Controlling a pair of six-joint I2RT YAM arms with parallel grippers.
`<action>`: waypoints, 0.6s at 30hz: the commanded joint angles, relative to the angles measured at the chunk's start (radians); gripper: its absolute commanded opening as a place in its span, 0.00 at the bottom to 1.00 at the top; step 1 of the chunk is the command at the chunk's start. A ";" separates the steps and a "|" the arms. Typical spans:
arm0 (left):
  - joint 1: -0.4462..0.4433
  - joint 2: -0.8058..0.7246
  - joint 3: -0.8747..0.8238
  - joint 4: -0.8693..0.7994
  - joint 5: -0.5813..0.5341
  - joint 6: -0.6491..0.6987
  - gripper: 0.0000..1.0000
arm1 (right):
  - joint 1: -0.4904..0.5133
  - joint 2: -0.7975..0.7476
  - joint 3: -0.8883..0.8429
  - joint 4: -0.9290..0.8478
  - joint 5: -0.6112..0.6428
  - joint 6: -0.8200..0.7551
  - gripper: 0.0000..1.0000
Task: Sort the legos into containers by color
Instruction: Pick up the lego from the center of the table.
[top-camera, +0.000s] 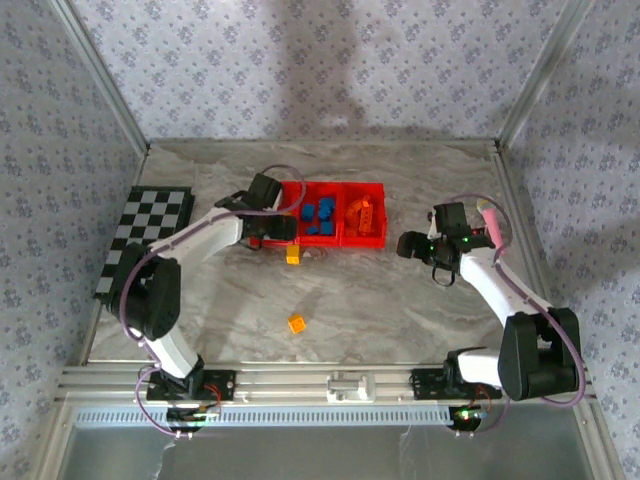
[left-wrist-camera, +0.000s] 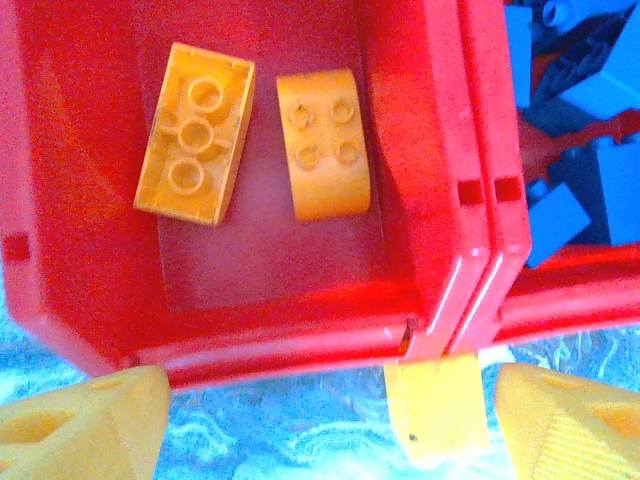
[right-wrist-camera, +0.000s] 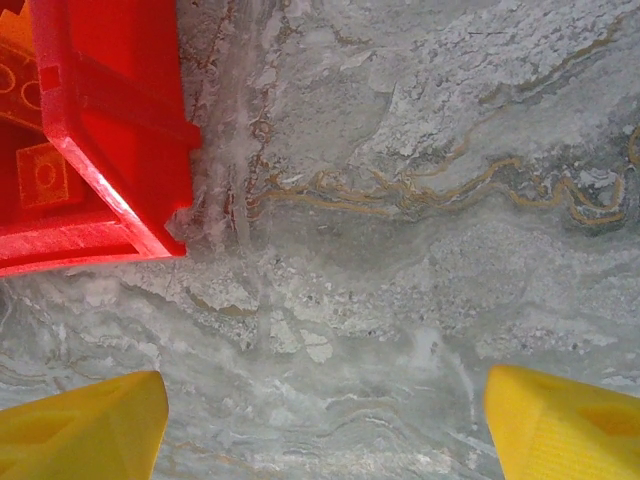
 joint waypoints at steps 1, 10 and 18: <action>-0.017 -0.085 -0.042 0.018 0.019 -0.014 0.86 | 0.009 0.010 -0.009 0.010 -0.005 0.015 0.85; -0.102 -0.069 -0.118 0.024 0.012 -0.132 0.89 | 0.033 0.024 -0.006 0.022 -0.001 0.026 0.85; -0.132 0.050 -0.109 0.080 -0.029 -0.220 0.96 | 0.039 0.011 -0.006 0.005 0.013 0.016 0.85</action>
